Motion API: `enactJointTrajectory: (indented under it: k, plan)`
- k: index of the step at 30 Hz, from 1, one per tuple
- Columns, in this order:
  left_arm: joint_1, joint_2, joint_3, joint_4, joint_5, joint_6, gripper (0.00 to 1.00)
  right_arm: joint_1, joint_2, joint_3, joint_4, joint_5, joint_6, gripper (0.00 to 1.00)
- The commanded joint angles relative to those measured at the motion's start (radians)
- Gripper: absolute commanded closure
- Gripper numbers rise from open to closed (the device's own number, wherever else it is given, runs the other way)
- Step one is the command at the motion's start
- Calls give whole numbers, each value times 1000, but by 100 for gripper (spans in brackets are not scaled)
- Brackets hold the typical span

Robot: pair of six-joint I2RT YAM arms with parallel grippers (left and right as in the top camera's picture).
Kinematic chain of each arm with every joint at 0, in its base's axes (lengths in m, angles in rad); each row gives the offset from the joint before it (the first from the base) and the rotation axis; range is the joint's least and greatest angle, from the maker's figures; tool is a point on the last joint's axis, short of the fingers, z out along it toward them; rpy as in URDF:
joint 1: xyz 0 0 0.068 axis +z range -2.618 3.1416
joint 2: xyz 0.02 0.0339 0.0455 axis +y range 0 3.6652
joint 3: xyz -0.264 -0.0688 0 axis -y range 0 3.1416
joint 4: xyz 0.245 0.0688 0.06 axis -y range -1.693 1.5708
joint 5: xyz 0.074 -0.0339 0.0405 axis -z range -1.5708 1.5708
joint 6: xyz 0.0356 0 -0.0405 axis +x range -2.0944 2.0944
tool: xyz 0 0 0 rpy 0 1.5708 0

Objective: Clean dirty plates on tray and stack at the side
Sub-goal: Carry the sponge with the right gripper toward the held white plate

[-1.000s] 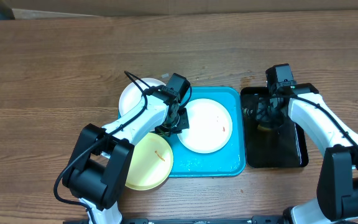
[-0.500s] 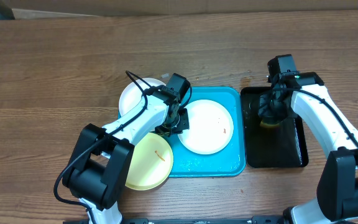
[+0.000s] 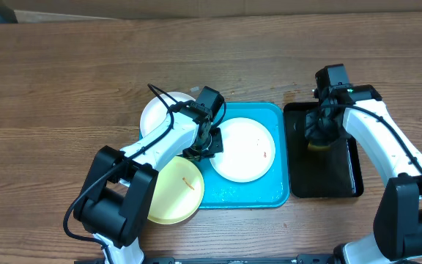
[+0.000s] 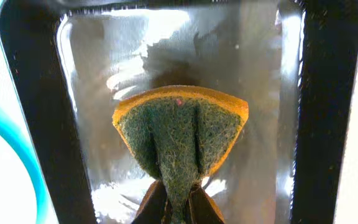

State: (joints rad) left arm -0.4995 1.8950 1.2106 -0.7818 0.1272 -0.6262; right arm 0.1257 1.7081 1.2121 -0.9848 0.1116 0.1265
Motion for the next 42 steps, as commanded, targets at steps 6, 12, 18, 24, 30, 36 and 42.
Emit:
enactJointTrajectory:
  k: [6,12,18,24,30,36,42]
  plan:
    - [2,-21,10,-22,0,-29,96,-1,-31,29,-3,20,-12,96]
    - [2,-25,10,-26,-9,-37,96,26,-31,31,-37,-11,-24,96]
    - [2,-25,9,-32,-5,-60,96,38,-31,91,-80,-8,-23,96]
    - [2,-25,9,-27,-5,-63,96,84,-31,213,-162,-94,-27,96]
    - [2,-25,9,-25,-5,-62,96,219,-29,214,-127,-129,-27,96]
    - [2,-25,9,-26,-5,-62,96,373,-8,210,-115,-8,-9,96]
    - [2,-25,9,-34,-5,-62,96,483,87,195,-82,206,39,96]
